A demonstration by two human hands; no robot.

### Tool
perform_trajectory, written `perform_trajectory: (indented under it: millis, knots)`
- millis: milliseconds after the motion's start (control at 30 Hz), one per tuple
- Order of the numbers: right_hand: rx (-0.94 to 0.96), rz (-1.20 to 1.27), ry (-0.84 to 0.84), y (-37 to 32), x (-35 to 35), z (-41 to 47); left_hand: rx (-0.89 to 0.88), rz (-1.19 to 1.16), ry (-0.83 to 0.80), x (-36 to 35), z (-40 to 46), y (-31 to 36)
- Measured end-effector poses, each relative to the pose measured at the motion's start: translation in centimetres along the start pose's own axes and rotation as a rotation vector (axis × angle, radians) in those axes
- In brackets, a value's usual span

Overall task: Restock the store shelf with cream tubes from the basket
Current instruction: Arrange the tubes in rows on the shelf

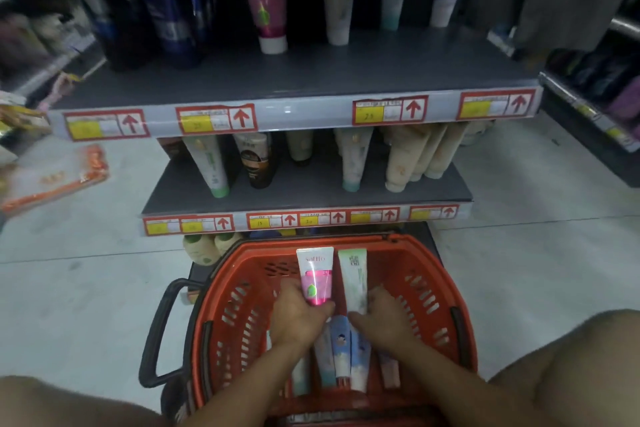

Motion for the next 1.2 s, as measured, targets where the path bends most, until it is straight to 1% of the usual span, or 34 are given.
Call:
perform_trajectory:
  millis: [167,300,533,667,867,967,1100,1200]
  knots:
    - [0.118,0.099,0.136,-4.6,4.6,-1.6,-0.117,-0.062,0.125,3.2,-0.9,3.5]
    - [0.213,0.199,0.206,-7.8,7.6,-2.4,-0.205,-0.137,0.233,6.3,-1.4,6.8]
    - [0.401,0.299,0.338,-14.0,13.5,-3.4,-0.364,-0.271,0.378,12.3,-2.3,13.3]
    - [0.488,0.343,0.384,-17.3,16.7,-3.7,-0.445,-0.314,0.429,15.0,-2.8,17.0]
    - [0.574,0.42,0.499,-21.4,20.8,-3.0,-0.535,-0.359,0.488,18.2,-1.7,21.6]
    - [0.602,0.401,0.543,-23.5,22.6,-2.6,-0.582,-0.339,0.516,19.8,-0.7,23.8]
    - [0.625,0.361,0.582,-26.4,24.3,-1.6,-0.627,-0.285,0.511,21.6,1.0,26.3]
    - [0.636,0.36,0.6,-28.2,25.1,-0.2,-0.62,-0.243,0.533,22.5,2.6,27.8]
Point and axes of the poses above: each hand's wrist, its own z-axis towards the middle knuckle, its own x-axis out of the back of the hand, y = z × x, the point moved 3 cm from there along z, towards the middle knuckle, and after that the axes turned 7 degrees about y, right-handed, at the moved point
